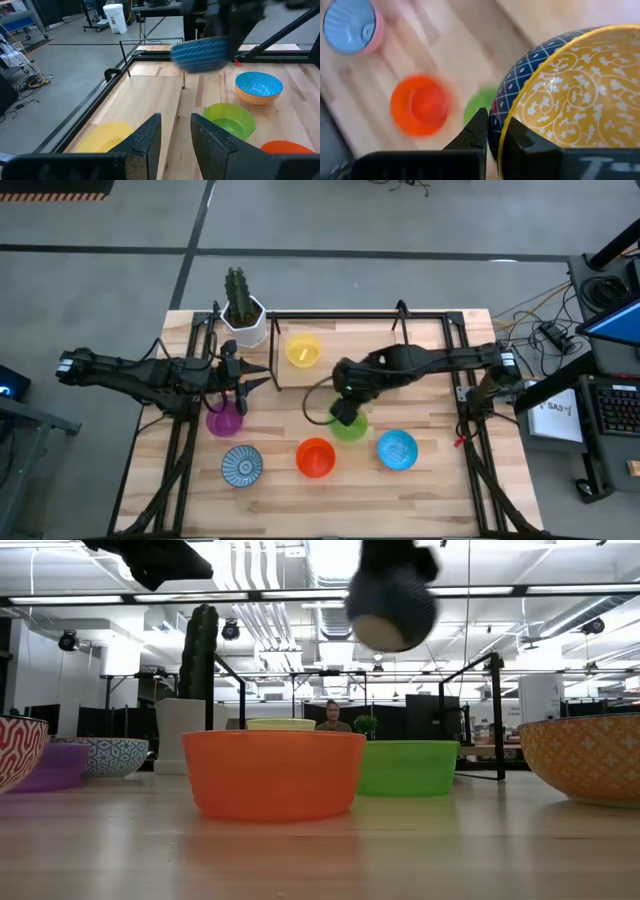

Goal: Place and stack bowls onto a shelf
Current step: Put the right yellow pattern bowl on the shelf

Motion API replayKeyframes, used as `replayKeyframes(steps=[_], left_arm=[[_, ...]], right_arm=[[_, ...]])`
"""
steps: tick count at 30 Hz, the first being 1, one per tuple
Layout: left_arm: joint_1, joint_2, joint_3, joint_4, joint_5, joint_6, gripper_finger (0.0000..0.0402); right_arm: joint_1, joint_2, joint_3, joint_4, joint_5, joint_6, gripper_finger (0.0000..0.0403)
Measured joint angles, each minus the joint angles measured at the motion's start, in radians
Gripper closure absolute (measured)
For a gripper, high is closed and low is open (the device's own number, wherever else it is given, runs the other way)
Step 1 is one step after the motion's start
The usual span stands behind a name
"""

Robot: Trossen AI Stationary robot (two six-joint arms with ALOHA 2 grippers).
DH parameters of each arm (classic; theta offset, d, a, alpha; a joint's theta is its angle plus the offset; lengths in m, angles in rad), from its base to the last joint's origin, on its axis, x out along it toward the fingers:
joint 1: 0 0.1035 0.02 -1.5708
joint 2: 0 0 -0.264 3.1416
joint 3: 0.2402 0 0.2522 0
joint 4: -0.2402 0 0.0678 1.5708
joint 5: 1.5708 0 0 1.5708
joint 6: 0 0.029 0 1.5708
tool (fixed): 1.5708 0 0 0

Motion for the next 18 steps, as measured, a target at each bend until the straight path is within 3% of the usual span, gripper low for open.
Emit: replayKeyframes(steps=[6,18], left_arm=[[0.0,0.0,0.0,0.005,0.0,0.0,0.0313],[0.0,0.0,0.0,0.005,0.0,0.025,0.0313]], right_arm=[[-0.109,0.092,-0.006,0.043,0.057,-0.129,0.039],[-0.319,0.289,-0.005,-0.115,0.159,-0.201,0.039]])
